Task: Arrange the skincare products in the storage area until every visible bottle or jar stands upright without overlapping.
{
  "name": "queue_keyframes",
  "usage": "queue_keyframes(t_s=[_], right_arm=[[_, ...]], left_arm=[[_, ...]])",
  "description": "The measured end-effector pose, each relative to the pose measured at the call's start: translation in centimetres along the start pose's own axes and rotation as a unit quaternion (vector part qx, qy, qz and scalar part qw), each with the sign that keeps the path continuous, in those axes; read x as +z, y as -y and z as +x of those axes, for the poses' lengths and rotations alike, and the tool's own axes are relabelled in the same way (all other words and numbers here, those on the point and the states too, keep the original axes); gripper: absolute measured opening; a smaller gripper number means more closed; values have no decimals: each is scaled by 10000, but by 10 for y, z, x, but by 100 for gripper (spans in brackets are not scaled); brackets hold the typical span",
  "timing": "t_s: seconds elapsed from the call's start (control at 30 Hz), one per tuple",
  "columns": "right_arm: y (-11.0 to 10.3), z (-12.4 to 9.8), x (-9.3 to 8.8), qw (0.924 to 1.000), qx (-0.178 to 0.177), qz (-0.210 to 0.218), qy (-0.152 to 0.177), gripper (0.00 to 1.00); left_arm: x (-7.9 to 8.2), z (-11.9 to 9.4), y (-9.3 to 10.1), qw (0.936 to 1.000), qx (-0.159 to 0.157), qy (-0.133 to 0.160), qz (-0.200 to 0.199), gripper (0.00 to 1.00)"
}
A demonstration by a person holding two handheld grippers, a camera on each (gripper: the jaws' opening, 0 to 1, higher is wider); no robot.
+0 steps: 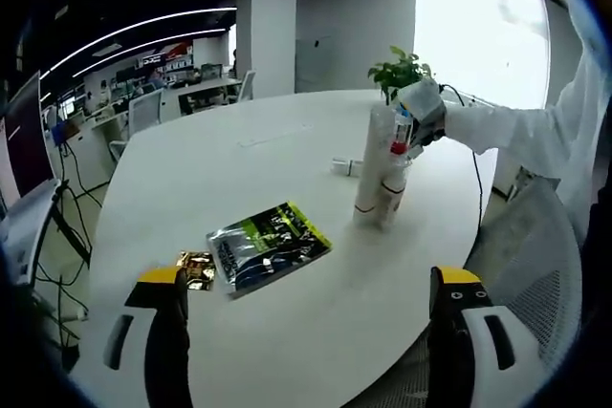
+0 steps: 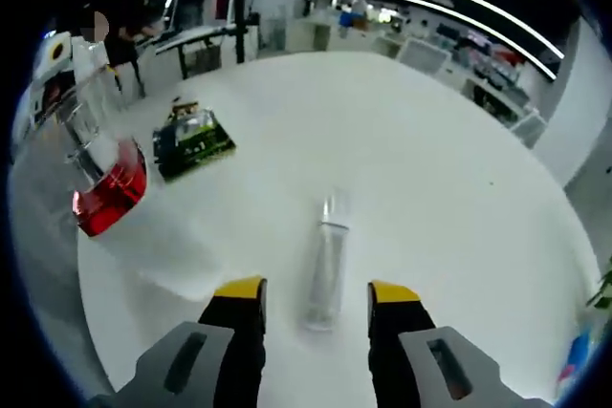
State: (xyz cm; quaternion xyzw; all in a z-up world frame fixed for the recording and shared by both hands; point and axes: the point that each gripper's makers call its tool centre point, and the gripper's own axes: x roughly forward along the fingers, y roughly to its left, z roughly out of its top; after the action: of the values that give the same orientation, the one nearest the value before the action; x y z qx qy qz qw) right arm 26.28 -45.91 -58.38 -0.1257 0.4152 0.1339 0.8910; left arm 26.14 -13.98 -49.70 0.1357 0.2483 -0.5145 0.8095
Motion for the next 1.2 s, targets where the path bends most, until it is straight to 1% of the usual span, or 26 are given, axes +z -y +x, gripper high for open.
queue_keyframes(t_s=[0.13, 0.17, 0.23, 0.3, 0.37, 0.4, 0.43, 0.47, 0.5, 0.6, 0.67, 0.73, 0.83, 1.0, 1.13, 1.2], right_arm=[[-2, 13, 2, 9995, 234, 115, -169, 37], [-2, 18, -1, 9989, 361, 66, -308, 37], [-1, 23, -1, 9985, 387, 23, -382, 38], [-2, 25, -2, 9976, 453, -34, -517, 37], [-5, 24, -1, 9973, 489, 7, -539, 35], [-7, 25, 0, 9967, 562, 40, -584, 34], [-6, 26, 1, 9967, 560, 42, -592, 34], [0, 30, 2, 9960, 598, 20, -663, 34], [-1, 31, 1, 9952, 635, 6, -738, 34], [1, 34, -1, 9941, 637, -70, -874, 34], [5, 37, 2, 9942, 632, -33, -866, 30], [3, 37, 2, 9941, 643, -15, -869, 29], [4, 38, -4, 9923, 683, -69, -1029, 27], [5, 39, -6, 9921, 671, -83, -1056, 27], [8, 40, -7, 9918, 633, -110, -1107, 23], [6, 39, -7, 9915, 611, -117, -1138, 23]], left_arm=[[1, 0, 0, 10000, 8, 18, -22, 99], [0, 0, 0, 10000, 7, 16, -24, 99], [-1, 1, 0, 10000, 9, 6, -32, 98], [-1, 0, 0, 10000, -6, 6, -32, 98], [-1, 0, 0, 10000, 7, 8, -41, 98], [-1, 0, 0, 10000, 3, 3, -47, 98], [-1, 0, 0, 10000, -1, 2, -45, 98], [-1, 0, 0, 10000, 4, 13, -44, 98], [-1, 1, -1, 10000, 7, 14, -50, 98], [-2, 1, -1, 10000, 5, 5, -58, 97], [-2, 0, -1, 10000, 11, 5, -60, 97], [-2, 0, -2, 10000, 12, 9, -69, 97], [-2, 0, -3, 10000, 33, -1, -75, 97], [-5, -2, -4, 9999, 62, -20, -103, 97], [-6, 0, -4, 9999, 39, -41, -113, 97], [-7, 0, -4, 9999, 53, -52, -124, 97]])
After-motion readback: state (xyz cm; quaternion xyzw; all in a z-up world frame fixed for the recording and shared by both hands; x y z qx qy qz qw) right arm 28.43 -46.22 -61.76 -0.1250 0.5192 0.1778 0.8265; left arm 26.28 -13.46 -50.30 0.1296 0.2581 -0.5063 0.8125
